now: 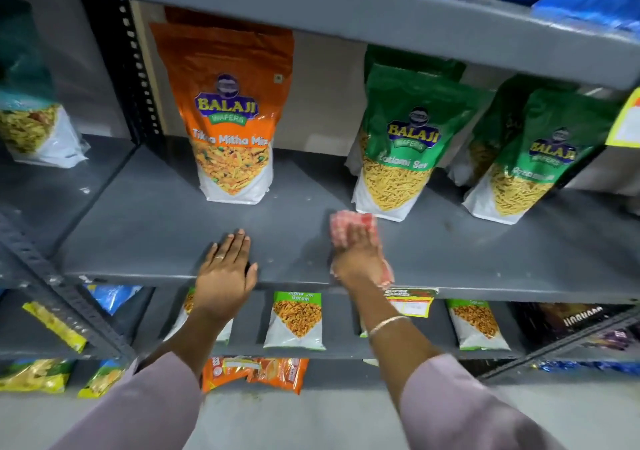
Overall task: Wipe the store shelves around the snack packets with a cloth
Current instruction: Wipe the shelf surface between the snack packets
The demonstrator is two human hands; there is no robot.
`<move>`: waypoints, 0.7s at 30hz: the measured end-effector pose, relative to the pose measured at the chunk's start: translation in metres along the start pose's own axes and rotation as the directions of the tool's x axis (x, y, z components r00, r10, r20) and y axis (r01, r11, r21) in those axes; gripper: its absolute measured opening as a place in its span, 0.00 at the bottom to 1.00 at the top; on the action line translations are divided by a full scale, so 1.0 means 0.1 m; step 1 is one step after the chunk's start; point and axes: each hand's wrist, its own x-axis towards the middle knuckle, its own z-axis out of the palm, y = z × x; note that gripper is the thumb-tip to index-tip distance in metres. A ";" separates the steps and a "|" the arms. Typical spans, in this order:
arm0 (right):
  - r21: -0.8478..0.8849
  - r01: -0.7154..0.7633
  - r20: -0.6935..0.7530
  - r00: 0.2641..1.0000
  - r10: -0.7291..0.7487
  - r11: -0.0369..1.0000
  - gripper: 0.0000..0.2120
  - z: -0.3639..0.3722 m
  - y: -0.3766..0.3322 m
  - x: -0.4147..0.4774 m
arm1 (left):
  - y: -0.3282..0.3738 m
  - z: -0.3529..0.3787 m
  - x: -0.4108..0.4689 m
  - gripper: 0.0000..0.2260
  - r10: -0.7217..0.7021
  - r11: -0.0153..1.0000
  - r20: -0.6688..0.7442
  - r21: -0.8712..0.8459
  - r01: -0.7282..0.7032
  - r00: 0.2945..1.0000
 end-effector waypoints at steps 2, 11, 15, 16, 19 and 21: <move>0.064 0.131 0.003 0.991 -0.131 0.989 0.30 0.08 -0.35 -0.03 | -0.01 0.02 0.00 0.26 0.009 1.000 -0.021 -0.007 -0.010 1.000; -0.229 0.199 0.235 0.961 -0.144 0.953 0.42 -0.46 0.71 0.10 | -0.02 0.04 -0.03 0.27 0.028 0.998 -0.072 -0.050 -0.032 0.997; -0.073 0.036 0.204 0.979 -0.020 0.997 0.39 -0.39 0.94 0.13 | 0.23 -0.07 0.05 0.26 -0.038 0.992 -0.105 -0.128 0.024 0.994; -0.081 0.036 0.230 0.973 -0.017 0.996 0.41 -0.42 0.82 0.07 | 0.42 -0.10 0.12 0.25 -0.028 0.989 -0.112 -0.149 0.011 0.993; -0.015 0.072 0.209 0.976 -0.067 0.997 0.45 -0.40 0.77 0.10 | 1.15 -0.16 0.33 0.27 0.052 0.981 -0.124 -0.178 -0.073 0.991; 0.006 0.050 0.218 0.975 -0.051 0.999 0.44 -0.39 1.10 0.18 | 1.65 -0.14 0.39 0.32 0.099 0.979 -0.083 -0.168 -0.112 0.992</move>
